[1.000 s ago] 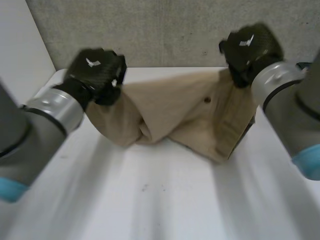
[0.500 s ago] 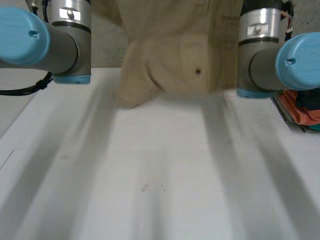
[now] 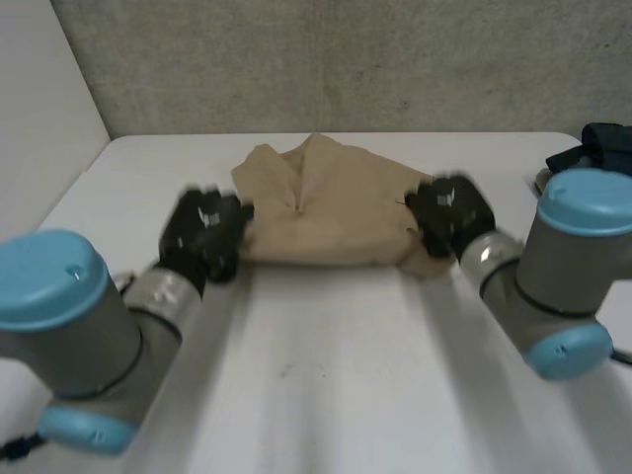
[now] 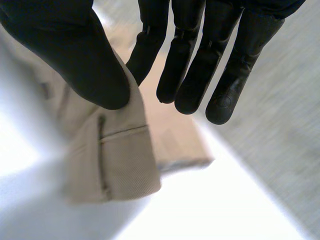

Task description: Fold the laundry.

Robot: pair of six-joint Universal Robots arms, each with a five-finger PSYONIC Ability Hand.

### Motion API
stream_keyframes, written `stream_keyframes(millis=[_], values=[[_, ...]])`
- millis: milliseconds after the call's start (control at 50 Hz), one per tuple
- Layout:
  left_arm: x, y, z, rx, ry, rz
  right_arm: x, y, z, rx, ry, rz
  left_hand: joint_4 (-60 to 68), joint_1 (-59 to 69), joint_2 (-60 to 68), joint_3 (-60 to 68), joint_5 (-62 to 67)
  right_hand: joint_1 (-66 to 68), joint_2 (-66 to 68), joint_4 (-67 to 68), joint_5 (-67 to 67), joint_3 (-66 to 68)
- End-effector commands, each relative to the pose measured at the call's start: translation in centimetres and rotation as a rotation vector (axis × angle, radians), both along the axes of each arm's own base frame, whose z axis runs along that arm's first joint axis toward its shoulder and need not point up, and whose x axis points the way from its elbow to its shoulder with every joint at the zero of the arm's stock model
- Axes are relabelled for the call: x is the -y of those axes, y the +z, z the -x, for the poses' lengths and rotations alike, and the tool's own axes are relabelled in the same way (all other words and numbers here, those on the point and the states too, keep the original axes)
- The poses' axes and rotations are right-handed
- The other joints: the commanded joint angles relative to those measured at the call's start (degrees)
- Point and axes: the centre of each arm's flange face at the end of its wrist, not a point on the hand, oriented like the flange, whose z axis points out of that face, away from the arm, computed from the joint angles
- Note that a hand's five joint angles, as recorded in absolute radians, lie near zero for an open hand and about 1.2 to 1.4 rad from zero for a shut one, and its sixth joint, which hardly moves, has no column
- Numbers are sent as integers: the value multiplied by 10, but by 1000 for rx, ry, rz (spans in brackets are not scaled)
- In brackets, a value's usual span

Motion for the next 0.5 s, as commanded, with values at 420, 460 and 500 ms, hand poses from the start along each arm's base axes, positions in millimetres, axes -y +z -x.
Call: stream_keyframes(millis=[420, 460, 500], values=[[-23, 23, 1, 40, 24, -62, -43, -11, 46, 209, -170, -365, 111, 151, 113, 116, 135, -467, -572, -579, -566, -575], [-18, 29, 4, 25, 27, -42, -43, -10, 45, 211, -166, -356, 111, 151, 113, 116, 135, -463, -569, -575, -563, -572], [-15, 33, 5, 19, 30, -33, -41, -10, 44, 210, -166, -355, 111, 151, 113, 116, 135, -460, -565, -572, -559, -568]])
